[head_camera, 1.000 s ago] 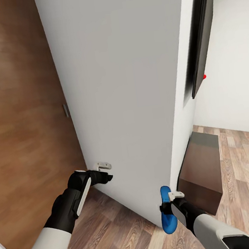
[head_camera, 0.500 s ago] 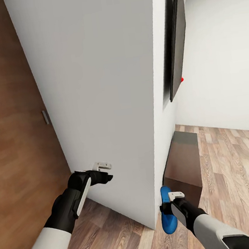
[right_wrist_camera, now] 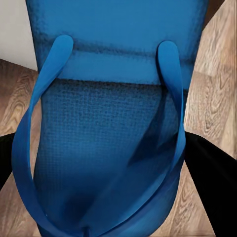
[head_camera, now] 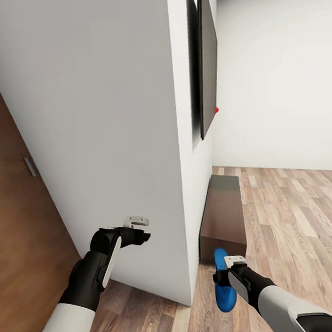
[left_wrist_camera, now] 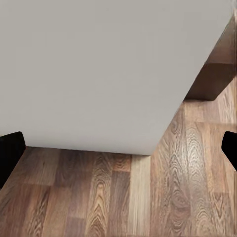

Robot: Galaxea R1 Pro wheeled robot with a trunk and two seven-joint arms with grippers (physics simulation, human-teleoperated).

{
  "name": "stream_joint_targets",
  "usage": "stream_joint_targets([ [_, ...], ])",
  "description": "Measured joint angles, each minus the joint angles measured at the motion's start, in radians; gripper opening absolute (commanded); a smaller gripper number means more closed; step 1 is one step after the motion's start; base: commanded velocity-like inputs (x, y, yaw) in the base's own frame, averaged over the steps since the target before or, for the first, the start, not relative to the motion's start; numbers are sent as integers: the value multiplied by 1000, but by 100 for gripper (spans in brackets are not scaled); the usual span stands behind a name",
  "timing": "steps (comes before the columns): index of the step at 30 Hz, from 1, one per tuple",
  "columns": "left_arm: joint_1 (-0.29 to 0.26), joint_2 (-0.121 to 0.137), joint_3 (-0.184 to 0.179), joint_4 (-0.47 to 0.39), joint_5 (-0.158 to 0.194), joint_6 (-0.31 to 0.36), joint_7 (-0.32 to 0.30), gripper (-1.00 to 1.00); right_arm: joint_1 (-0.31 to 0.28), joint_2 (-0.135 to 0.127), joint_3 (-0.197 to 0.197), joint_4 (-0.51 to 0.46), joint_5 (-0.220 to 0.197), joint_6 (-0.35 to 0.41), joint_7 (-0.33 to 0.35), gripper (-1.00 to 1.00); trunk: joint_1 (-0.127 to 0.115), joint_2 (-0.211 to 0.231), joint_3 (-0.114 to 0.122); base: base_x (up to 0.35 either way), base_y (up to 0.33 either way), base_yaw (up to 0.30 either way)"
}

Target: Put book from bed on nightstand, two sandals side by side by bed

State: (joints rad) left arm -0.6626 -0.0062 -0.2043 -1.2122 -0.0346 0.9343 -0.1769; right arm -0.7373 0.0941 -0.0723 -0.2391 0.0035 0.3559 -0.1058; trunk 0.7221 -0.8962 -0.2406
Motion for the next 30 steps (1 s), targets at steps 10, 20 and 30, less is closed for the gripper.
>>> stream_joint_targets([
  [10,0,0,0,0,0,0,0,100,0,0,0,0,0,0,0,-100,-38,70,31,0,0,-273],
  [20,0,0,0,0,0,0,0,100,0,0,-1,0,0,0,0,-100,-77,140,66,0,0,-278],
  [30,1,0,0,0,0,0,0,100,0,1,-1,0,0,0,0,-100,-115,210,102,0,0,-279],
])
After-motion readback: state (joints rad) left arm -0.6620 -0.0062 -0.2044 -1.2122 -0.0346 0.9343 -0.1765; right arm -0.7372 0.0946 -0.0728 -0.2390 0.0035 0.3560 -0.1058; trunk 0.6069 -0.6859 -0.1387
